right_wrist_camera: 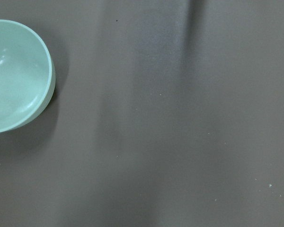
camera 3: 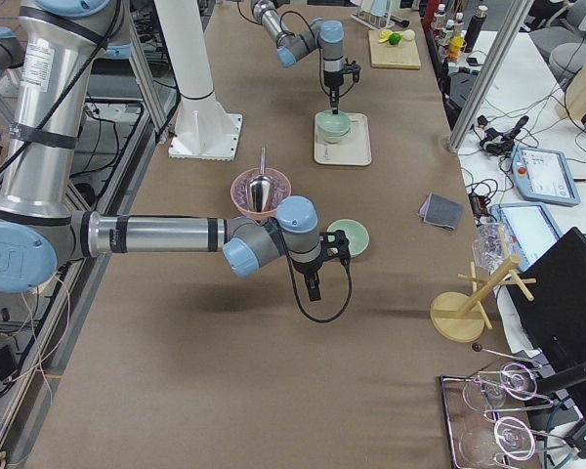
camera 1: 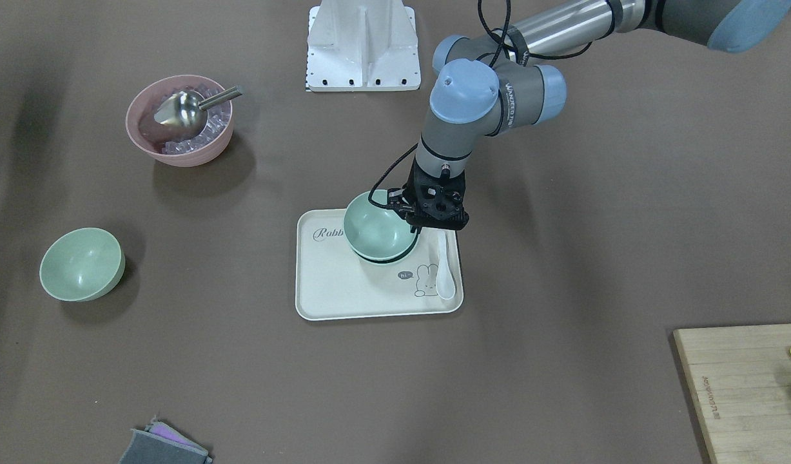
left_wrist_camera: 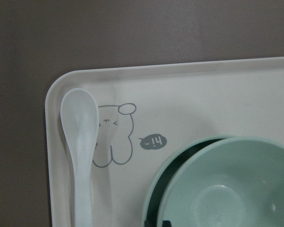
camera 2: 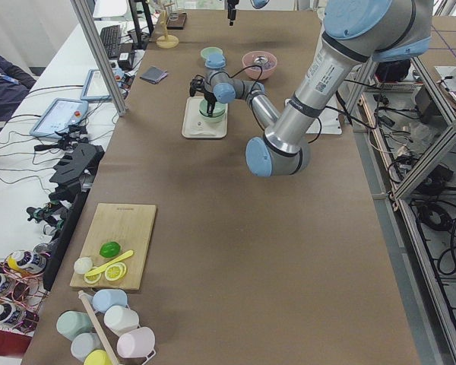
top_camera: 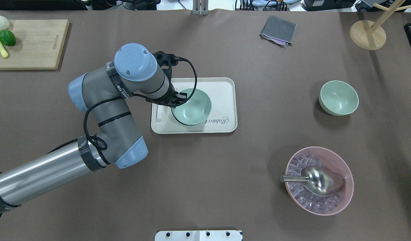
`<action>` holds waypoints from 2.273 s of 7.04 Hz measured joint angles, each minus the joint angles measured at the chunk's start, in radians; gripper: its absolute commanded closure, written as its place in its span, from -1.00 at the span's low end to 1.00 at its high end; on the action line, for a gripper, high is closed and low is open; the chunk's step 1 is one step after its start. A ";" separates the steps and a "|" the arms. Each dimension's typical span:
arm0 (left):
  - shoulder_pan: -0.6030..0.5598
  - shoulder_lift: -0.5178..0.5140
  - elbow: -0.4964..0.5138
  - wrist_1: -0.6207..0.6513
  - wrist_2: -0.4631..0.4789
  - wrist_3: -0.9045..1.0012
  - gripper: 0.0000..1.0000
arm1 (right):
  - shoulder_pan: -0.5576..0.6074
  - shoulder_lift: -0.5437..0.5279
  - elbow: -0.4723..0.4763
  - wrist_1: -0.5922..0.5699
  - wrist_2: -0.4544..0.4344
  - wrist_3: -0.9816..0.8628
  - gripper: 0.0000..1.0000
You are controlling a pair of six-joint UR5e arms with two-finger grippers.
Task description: Stack green bowls together
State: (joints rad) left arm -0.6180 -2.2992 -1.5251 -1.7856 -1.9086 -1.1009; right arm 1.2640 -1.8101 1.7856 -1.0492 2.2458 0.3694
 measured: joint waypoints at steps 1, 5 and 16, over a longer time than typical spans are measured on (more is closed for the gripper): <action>-0.001 0.001 0.001 0.000 0.006 0.001 1.00 | 0.000 0.000 0.000 0.000 0.000 0.000 -1.00; -0.002 0.003 0.008 -0.004 0.017 0.003 1.00 | 0.000 0.000 0.001 0.001 0.000 0.001 -1.00; -0.039 0.015 -0.003 -0.076 -0.025 0.035 -0.98 | 0.001 0.001 0.002 0.002 0.001 -0.004 -1.00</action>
State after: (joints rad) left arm -0.6566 -2.2847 -1.5277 -1.8614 -1.9336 -1.0656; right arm 1.2647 -1.8087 1.7871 -1.0477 2.2464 0.3650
